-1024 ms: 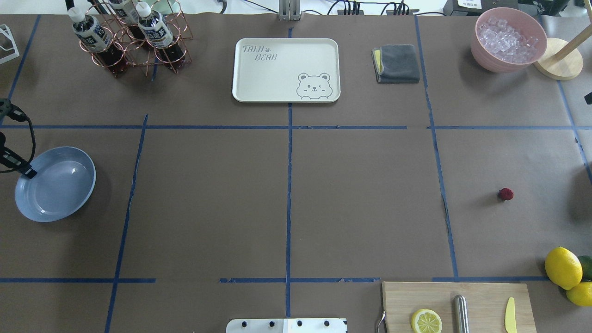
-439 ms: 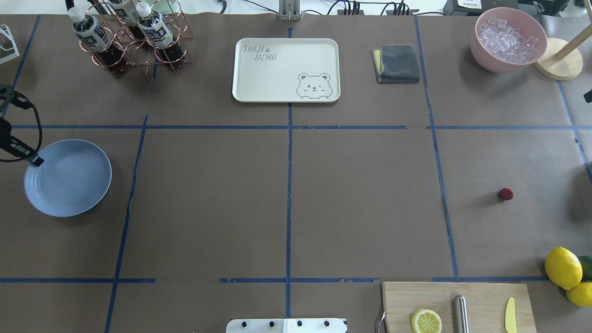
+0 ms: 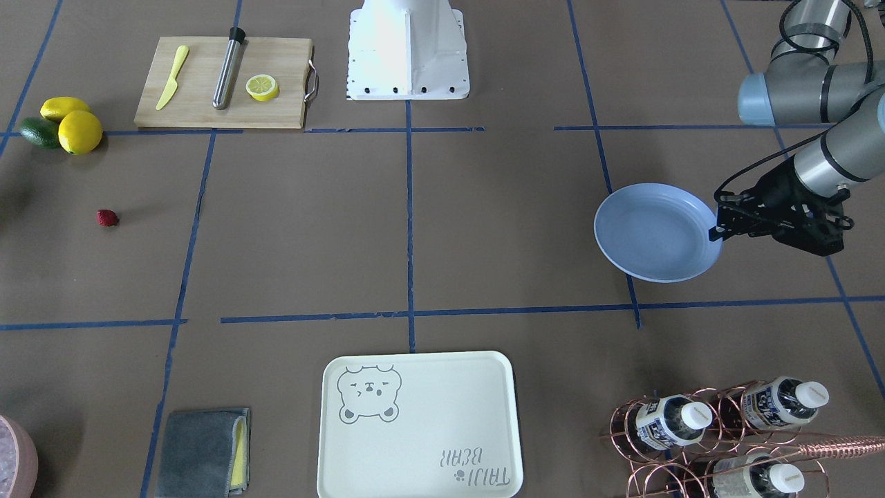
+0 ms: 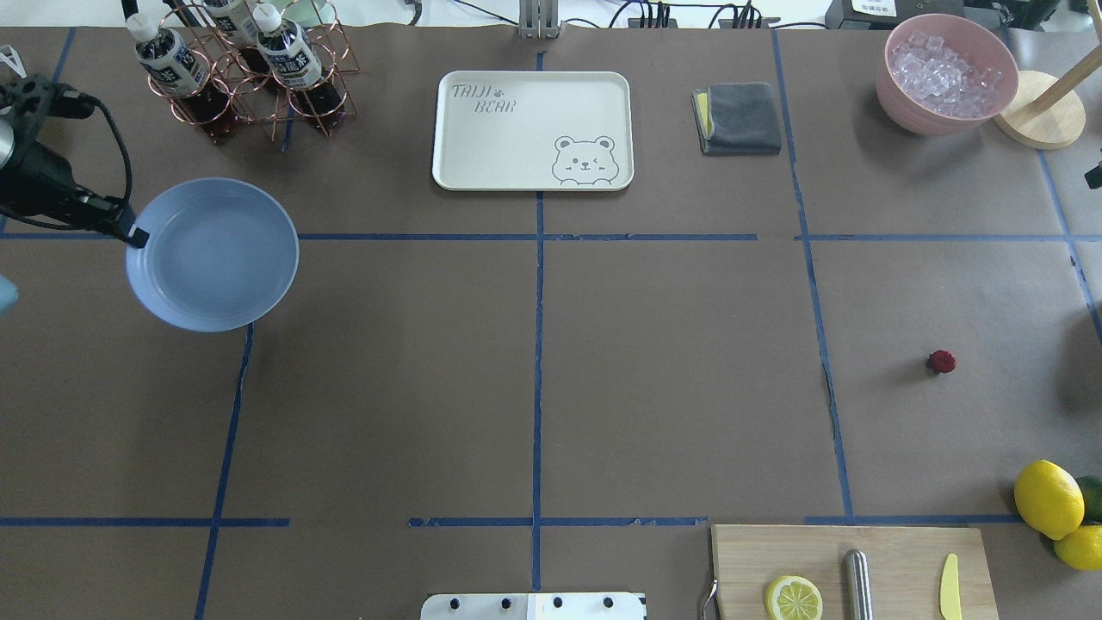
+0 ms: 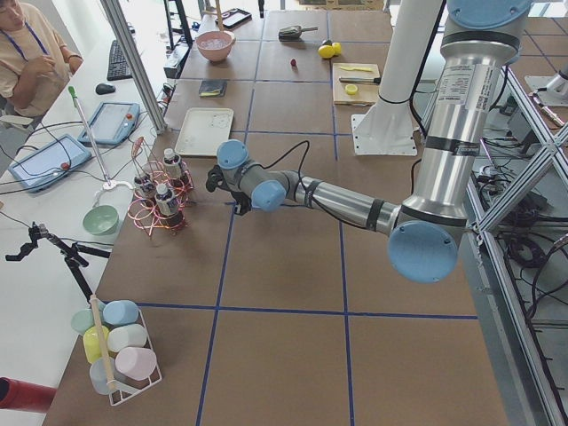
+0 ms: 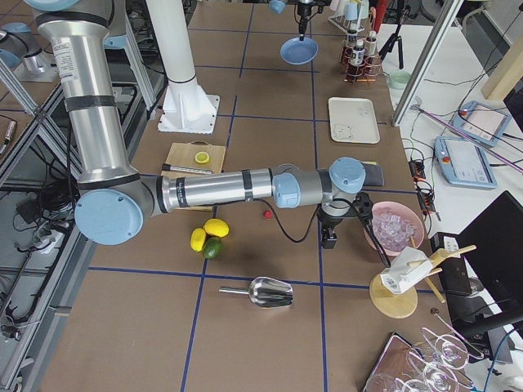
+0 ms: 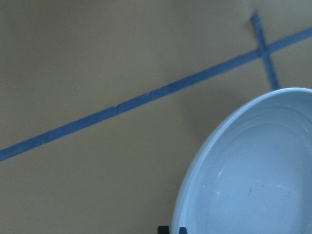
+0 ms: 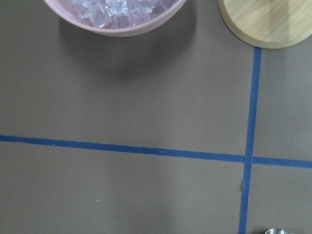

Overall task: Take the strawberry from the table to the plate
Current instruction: 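Grip the plate rim with the left gripper and slide it toward the table center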

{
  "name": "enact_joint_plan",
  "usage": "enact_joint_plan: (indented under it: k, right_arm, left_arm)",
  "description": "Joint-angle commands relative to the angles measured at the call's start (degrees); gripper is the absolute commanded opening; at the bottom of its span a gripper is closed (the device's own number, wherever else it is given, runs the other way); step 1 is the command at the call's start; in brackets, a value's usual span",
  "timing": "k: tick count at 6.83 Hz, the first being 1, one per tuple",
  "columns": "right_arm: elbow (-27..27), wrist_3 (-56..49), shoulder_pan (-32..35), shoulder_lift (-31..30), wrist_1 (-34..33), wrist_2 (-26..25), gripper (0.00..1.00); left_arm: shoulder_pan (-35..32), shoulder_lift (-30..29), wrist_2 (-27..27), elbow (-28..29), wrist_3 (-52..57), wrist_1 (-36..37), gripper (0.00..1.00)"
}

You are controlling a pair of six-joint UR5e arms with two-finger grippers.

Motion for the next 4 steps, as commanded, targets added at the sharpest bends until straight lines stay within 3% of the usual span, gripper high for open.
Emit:
enact_joint_plan:
  k: [1,2,4]
  right_arm:
    - [-0.3,0.0,-0.2,0.0,0.0,0.0,1.00]
    - [-0.5,0.0,-0.3,0.0,0.0,0.0,1.00]
    - [-0.5,0.0,-0.3,-0.1,0.0,0.0,1.00]
  left_arm:
    - [8.7,-6.9,0.5,-1.9,-22.0,-2.6,0.00]
    - [13.9,-11.4,4.4,-1.4,-33.4,-3.8,0.00]
    - [25.8,-17.8,13.9,2.2,-41.1,-4.7,0.00]
